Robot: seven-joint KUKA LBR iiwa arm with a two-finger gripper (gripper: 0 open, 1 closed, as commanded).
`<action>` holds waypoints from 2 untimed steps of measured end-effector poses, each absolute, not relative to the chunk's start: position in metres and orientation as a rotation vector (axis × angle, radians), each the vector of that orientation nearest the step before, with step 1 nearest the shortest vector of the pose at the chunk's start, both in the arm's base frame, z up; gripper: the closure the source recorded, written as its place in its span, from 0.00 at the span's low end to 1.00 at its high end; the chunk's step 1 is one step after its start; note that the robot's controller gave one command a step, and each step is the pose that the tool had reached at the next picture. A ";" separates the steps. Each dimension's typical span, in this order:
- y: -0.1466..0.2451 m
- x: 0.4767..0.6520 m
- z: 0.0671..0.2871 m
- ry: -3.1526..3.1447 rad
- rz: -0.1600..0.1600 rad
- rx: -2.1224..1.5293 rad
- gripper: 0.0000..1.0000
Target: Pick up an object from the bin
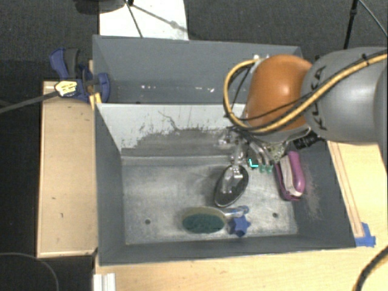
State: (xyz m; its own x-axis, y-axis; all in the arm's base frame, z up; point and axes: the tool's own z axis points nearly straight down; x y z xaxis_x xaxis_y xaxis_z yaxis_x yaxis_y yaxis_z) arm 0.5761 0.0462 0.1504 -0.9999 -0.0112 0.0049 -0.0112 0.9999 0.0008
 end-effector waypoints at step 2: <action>-0.004 0.589 0.076 -3.161 -0.002 0.048 1.00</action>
Offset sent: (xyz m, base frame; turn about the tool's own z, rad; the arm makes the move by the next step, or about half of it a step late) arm 0.0072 -0.0508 -0.0804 -0.0219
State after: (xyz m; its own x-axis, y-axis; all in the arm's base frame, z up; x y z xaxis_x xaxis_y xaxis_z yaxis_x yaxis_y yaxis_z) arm 0.5889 -0.0043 0.0762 -0.9994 -0.0302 -0.0193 -0.0302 0.9995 0.0010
